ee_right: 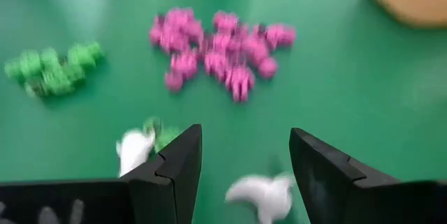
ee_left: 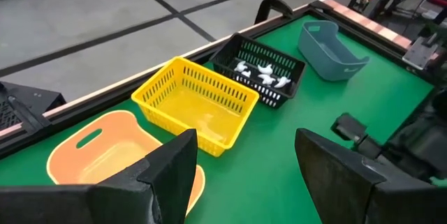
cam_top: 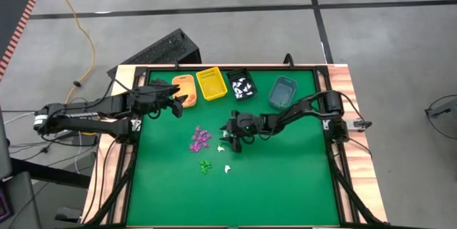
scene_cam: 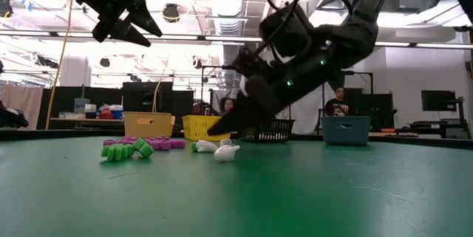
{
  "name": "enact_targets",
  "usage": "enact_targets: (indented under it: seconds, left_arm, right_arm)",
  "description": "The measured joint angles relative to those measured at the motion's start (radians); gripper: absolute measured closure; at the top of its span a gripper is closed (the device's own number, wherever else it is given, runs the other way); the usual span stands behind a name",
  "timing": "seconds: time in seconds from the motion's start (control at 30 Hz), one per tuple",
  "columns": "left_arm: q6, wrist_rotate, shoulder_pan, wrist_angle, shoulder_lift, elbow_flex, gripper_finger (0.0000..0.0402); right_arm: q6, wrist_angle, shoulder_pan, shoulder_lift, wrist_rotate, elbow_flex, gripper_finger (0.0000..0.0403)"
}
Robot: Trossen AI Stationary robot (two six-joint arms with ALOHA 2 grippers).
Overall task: Sort Halloween decoration
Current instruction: Put the white ghost toy into the black bin
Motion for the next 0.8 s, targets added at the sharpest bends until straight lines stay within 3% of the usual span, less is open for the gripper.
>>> enact_targets:
  seconds: [0.43, 0.8]
  left_arm:
    - [0.000, 0.001, 0.000, -0.001, 0.000, 0.000, 0.0170]
    - [-0.001, -0.020, 0.000, -0.001, 0.000, 0.000, 0.0170]
  right_arm:
    - [-0.029, 0.031, -0.055, 0.039, 0.000, -0.073, 0.0204]
    - [-0.027, 0.046, -0.064, 0.039, 0.001, -0.090, 0.0272]
